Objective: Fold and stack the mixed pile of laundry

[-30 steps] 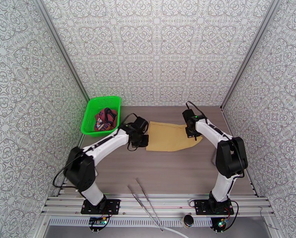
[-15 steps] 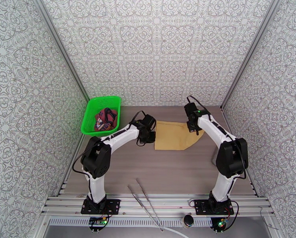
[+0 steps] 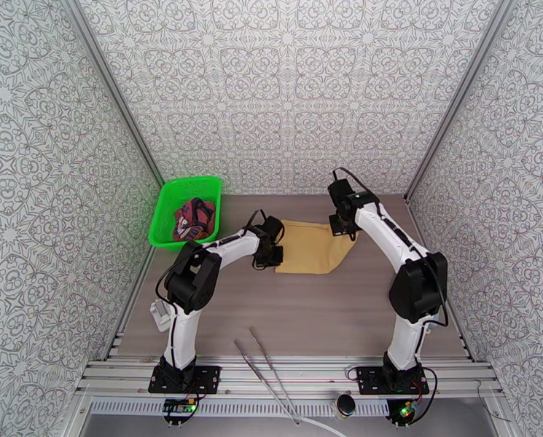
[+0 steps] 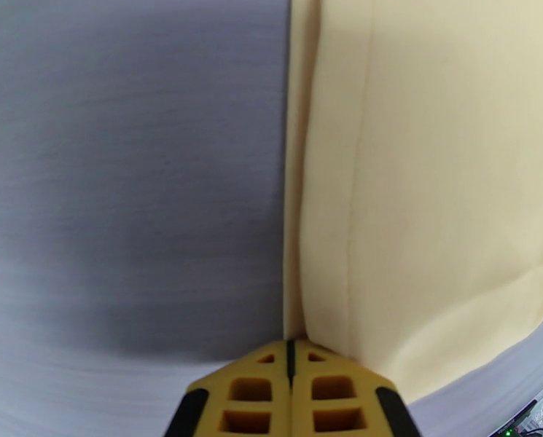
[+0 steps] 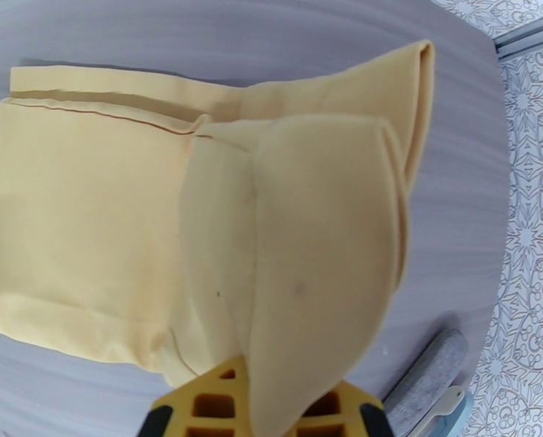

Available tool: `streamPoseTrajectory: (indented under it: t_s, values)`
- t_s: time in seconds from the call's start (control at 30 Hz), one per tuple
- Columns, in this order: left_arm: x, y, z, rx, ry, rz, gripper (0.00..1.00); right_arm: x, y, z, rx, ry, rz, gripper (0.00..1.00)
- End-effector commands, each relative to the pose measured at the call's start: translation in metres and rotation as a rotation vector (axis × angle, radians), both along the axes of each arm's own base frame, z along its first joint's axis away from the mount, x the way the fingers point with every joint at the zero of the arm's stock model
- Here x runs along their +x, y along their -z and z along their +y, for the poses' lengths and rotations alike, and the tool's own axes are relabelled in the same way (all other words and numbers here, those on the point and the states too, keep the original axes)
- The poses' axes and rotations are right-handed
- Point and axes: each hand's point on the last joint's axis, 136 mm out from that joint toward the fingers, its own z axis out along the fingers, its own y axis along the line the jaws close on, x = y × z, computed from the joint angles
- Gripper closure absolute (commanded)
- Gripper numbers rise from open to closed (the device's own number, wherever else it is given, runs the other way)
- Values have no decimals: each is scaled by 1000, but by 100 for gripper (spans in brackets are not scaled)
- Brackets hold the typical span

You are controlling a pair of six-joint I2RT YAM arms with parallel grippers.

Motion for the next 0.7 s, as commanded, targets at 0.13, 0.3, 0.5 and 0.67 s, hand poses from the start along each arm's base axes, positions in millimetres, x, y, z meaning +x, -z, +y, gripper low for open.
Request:
streamPoseTrajectory:
  t_s: [0.13,0.3,0.5,0.67]
  values:
    - [-10,15,3,-14,8,25,100,2,5,39,63,-11,43,100]
    - [-12,15,6,-12,6,23,100,3,14,63,95,-22,63,100]
    - [-13,14,9,-13,3,21,100,3,32,95,158,-39,90,100]
    - [-14,15,10,-10,4,22,100,2,47,115,195,-48,108,95]
